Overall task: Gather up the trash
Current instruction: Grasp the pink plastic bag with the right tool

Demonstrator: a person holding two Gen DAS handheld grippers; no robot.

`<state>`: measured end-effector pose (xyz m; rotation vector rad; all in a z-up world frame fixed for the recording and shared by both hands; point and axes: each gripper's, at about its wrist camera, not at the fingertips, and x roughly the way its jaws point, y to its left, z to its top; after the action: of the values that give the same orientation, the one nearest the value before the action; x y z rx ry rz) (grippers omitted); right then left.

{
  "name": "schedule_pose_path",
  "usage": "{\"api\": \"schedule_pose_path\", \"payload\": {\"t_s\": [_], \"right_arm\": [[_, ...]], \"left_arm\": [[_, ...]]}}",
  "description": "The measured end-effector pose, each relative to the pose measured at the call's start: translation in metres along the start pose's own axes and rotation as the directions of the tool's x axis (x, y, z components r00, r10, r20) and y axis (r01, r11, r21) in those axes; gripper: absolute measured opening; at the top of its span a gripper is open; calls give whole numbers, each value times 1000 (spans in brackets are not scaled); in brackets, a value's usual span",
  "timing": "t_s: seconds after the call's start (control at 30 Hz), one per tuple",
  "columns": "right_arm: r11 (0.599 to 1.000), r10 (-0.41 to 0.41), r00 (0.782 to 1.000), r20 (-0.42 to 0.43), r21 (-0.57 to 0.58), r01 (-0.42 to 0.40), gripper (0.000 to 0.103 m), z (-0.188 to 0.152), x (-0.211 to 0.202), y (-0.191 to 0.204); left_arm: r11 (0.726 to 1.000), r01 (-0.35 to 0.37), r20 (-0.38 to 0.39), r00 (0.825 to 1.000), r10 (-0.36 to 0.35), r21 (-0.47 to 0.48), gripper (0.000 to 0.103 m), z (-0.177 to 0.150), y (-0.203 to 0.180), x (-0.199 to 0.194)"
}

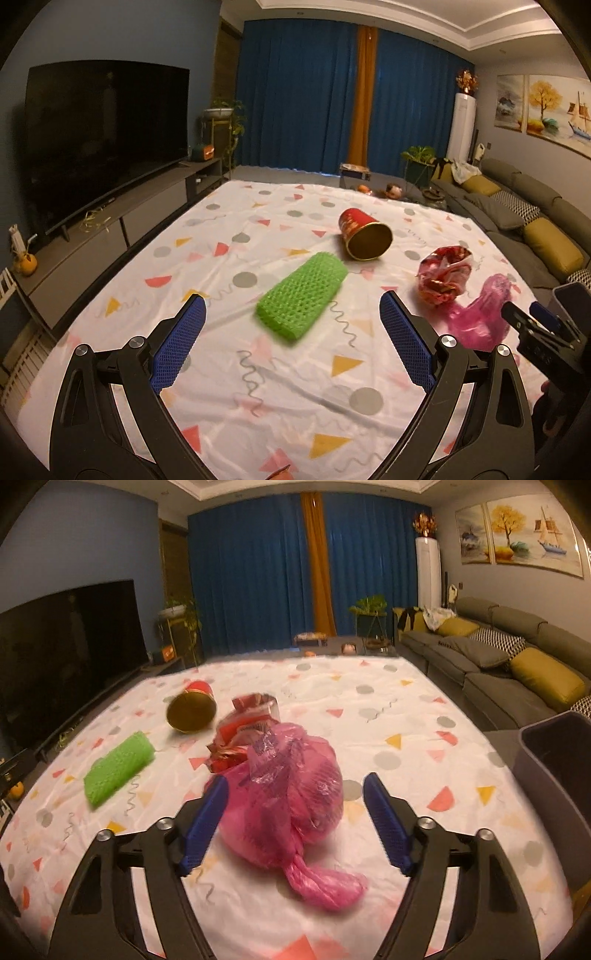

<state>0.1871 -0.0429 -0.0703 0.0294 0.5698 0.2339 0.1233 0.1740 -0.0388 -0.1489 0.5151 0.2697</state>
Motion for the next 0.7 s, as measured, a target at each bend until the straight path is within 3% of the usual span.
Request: {"api": "schedule_pose_path", "payload": {"t_s": [0.1, 0.33, 0.4, 0.53, 0.7], "right_arm": [[1000, 0, 999, -32, 4, 0, 62, 1, 16, 1], [1000, 21, 994, -104, -7, -21, 13, 1, 35, 7], [1000, 20, 996, -92, -15, -21, 8, 0, 31, 8], [1000, -3, 999, -50, -31, 1, 7, -2, 18, 8], [1000, -6, 1000, -3, -25, 6, 7, 1, -4, 4]], "left_arm": [[1000, 11, -8, 1000, -11, 9, 93, 2, 0, 7], [996, 89, -58, 994, -90, -20, 93, 5, 3, 41], [996, 86, -74, 993, -87, -21, 93, 4, 3, 53], [996, 88, -104, 991, -90, -17, 93, 6, 5, 72], [990, 122, -184, 974, -133, -69, 89, 8, 13, 102]]}}
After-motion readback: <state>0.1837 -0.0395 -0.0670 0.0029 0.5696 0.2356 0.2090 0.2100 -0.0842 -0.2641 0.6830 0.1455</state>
